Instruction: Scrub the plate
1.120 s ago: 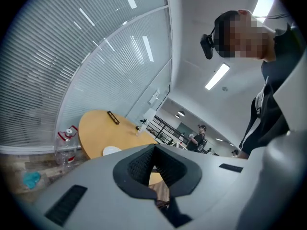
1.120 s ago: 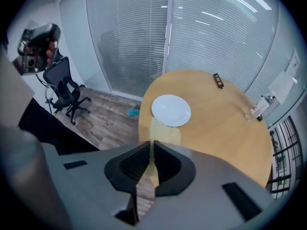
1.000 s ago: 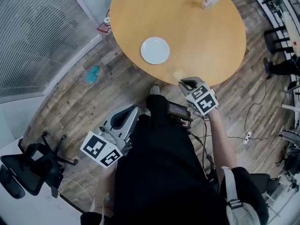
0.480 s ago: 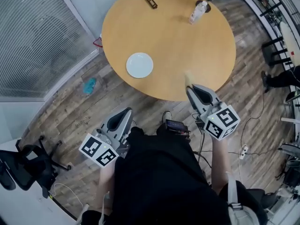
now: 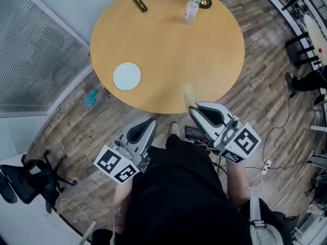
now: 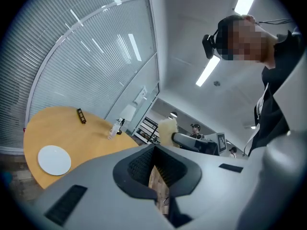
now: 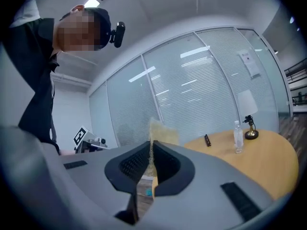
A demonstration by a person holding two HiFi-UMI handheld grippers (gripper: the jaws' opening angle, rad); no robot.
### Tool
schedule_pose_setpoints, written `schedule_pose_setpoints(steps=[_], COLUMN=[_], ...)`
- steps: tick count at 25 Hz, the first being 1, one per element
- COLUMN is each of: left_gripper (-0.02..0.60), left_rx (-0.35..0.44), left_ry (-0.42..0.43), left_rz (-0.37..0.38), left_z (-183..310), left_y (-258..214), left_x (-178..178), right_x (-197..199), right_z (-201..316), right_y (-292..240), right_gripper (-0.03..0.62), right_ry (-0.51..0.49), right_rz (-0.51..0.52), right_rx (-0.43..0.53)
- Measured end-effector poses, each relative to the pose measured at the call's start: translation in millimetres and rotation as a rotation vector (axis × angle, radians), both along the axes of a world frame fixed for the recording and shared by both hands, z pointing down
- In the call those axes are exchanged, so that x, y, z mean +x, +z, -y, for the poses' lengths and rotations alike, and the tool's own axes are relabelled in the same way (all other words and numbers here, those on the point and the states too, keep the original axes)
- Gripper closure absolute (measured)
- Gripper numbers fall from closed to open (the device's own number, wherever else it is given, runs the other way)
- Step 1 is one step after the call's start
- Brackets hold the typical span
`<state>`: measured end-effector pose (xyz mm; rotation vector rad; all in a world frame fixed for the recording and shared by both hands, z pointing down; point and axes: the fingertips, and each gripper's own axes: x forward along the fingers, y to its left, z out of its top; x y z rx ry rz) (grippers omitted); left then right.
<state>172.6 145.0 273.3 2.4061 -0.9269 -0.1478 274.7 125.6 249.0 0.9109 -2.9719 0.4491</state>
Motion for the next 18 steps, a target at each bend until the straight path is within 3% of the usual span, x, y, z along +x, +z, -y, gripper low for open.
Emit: schedule_pose_setpoints(steps=[7, 18], left_gripper=[0.571, 0.571], left_rx=[-0.039, -0.065], left_ry=[-0.006, -0.024], left_rz=[0.007, 0.042], left_z=[-3, 0], left_y=[7, 9], left_x=[51, 60], right_x=[58, 66], right_z=[10, 15], right_y=[1, -2], right_gripper=[0.569, 0.569], right_ry=[0.014, -0.016], right_rz=[0.028, 0.048], right_rx=[-0.023, 0.003])
